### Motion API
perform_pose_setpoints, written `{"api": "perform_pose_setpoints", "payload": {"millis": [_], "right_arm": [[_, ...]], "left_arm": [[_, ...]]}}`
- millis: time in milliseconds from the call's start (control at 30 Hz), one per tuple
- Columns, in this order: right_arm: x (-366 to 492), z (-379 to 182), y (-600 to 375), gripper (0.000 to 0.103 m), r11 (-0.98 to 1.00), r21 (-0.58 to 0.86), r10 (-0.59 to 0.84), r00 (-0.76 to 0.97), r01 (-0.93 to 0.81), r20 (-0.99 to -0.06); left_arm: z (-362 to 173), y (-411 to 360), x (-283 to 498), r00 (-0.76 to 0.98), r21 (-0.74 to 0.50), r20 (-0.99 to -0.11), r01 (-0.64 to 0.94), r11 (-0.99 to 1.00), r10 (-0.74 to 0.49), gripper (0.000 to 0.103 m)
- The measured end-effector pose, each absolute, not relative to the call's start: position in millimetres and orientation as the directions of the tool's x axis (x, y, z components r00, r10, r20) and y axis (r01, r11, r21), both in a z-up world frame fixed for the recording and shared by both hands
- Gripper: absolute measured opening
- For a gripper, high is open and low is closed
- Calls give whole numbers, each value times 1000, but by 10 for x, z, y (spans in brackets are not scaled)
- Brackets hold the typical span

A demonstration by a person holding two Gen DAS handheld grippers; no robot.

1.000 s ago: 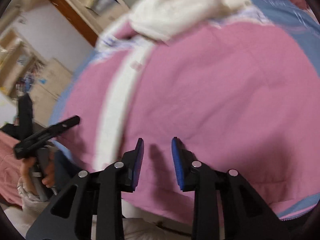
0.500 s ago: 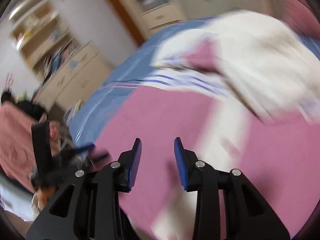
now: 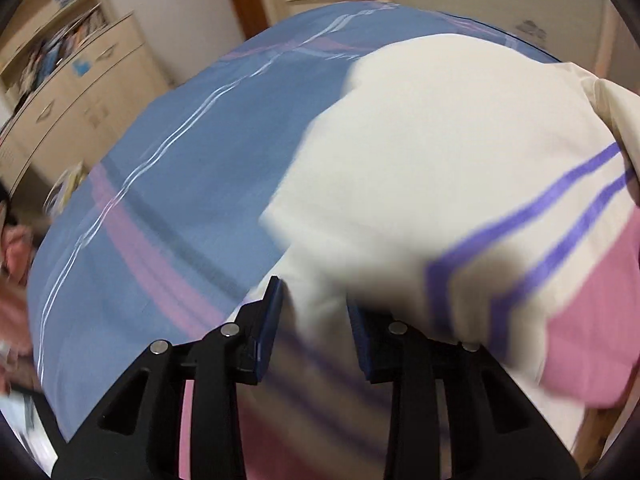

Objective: Fold large clothes

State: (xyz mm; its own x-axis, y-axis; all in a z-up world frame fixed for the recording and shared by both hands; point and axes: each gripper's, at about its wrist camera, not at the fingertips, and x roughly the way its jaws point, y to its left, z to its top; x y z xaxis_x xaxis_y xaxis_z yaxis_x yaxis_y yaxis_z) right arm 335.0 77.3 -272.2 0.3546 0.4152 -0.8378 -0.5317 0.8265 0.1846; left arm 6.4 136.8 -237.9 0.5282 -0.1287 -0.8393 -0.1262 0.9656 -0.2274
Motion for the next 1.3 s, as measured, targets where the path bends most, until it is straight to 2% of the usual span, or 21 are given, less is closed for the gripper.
{"api": "perform_pose_setpoints", "payload": {"millis": [67, 133, 200, 267, 400, 467, 533, 567, 667, 733, 833, 933, 1000, 1133, 1200, 1300], "right_arm": [[3399, -2687, 731, 34, 828, 223, 437, 345, -514, -830], [3294, -2609, 685, 35, 809, 241, 458, 318, -537, -830], [3018, -2436, 535, 36, 743, 310, 546, 270, -593, -793], [2717, -2327, 396, 37, 690, 325, 582, 228, -647, -781], [2611, -2490, 470, 37, 680, 290, 515, 157, -673, -843], [2629, -2539, 541, 35, 696, 248, 491, 195, -674, -849], [2761, -2550, 609, 34, 760, 118, 409, 328, -640, -852], [2817, -2558, 618, 34, 776, 102, 393, 350, -622, -850], [2763, -2382, 455, 34, 767, 218, 474, 304, -603, -827], [2539, -2126, 109, 37, 702, 324, 597, 277, -634, -753], [2125, -1820, -619, 45, 700, 331, 638, 346, -633, -687], [1795, -1677, -1630, 46, 797, 289, 566, 490, -530, -663], [1611, -1656, -2418, 46, 878, 282, 470, 586, -388, -660], [1449, -1823, -3709, 44, 923, 377, 342, 624, -82, -702], [1438, -1907, -4006, 37, 919, 392, 323, 623, -28, -713], [1516, -1964, -4074, 36, 906, 419, 366, 599, -55, -712]], "left_arm": [[-2314, 1379, 17, 537, -239, -831, -112, 965, -143, 96], [-2166, 1434, -59, 564, -325, -795, -82, 942, -224, 96], [-1997, 1460, -109, 604, -389, -741, -29, 921, -294, 97], [-1999, 1428, -37, 593, -352, -763, -47, 935, -257, 97], [-2279, 1312, 172, 512, -277, -838, -105, 955, -187, 97], [-2321, 1158, 171, 492, -199, -861, -92, 976, -129, 97], [-2342, 1092, 143, 475, -191, -870, -83, 978, -130, 97], [-2346, 1074, 126, 465, -186, -876, -78, 979, -129, 97], [-2199, 1074, 34, 481, -227, -860, -64, 972, -169, 96], [-2023, 1023, -26, 528, -249, -826, -28, 968, -197, 96], [-1749, 647, 15, 590, -198, -779, 91, 976, -213, 96], [-1654, -38, 144, 573, -178, -761, 269, 947, -305, 97], [-1641, -481, 216, 559, -163, -747, 370, 915, -359, 97], [-1725, -1564, 334, 455, -184, -744, 565, 804, -490, 96], [-1843, -1887, 426, 419, -171, -765, 601, 781, -489, 93], [-2065, -2136, 470, 342, -201, -798, 626, 754, -496, 90]]}}
